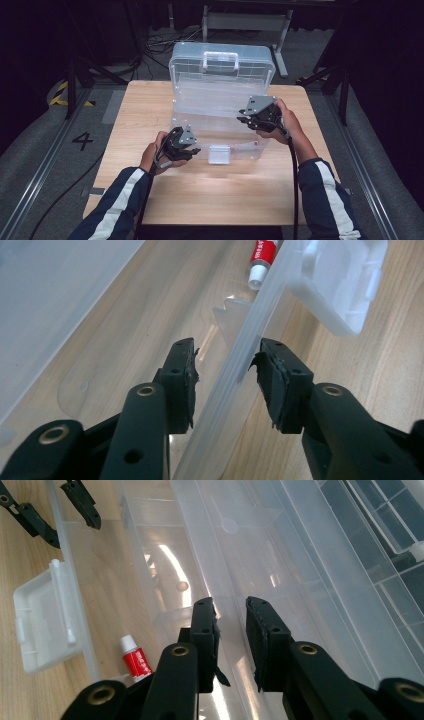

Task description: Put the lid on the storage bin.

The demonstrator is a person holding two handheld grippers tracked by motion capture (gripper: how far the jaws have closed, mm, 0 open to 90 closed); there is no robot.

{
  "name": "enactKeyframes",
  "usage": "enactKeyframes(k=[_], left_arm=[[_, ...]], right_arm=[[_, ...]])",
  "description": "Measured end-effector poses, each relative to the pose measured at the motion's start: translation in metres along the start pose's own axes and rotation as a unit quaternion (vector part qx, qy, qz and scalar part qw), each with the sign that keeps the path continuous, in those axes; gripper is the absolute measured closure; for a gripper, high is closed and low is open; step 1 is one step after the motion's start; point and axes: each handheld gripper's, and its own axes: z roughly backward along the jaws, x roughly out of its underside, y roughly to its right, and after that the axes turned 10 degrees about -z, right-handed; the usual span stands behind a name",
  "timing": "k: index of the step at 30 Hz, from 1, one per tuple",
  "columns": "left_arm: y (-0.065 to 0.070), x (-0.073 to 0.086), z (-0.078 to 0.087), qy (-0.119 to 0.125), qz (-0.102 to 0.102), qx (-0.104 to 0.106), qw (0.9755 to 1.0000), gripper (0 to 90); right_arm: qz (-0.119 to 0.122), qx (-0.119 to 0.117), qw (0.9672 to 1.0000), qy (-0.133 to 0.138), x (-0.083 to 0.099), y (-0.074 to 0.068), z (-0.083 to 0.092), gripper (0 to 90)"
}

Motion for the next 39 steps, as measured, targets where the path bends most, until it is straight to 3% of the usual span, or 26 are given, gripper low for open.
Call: enactKeyframes(k=[6, 11, 20, 24, 33, 39], left_arm=[[0.0, 0.0, 0.004, 0.009, -0.009, -0.005, 0.9999, 59.6], [0.002, -0.001, 0.019, 0.029, -0.014, 0.007, 0.9994, 55.2], [0.006, 0.005, 0.044, 0.033, -0.025, -0.005, 0.9991, 52.4], [0.004, 0.009, 0.049, 0.036, -0.016, -0.007, 0.9992, 55.5], [-0.002, 0.014, 0.054, 0.04, -0.006, -0.022, 0.9989, 73.8], [-0.003, 0.014, 0.05, 0.041, 0.003, -0.022, 0.9989, 76.3]], right_arm=[[-0.02, -0.008, 0.9995, 0.022, 0.008, 0.001, 0.001, 73.6], [-0.029, -0.009, 0.999, 0.033, 0.013, -0.001, 0.001, 72.7], [-0.036, -0.007, 0.9984, 0.044, 0.016, -0.003, 0.001, 71.2], [-0.036, -0.004, 0.9983, 0.046, 0.017, -0.004, 0.001, 70.6], [-0.041, -0.001, 0.9979, 0.05, 0.019, -0.005, 0.001, 69.4], [-0.042, 0.002, 0.998, 0.047, 0.019, -0.007, 0.001, 69.1]])
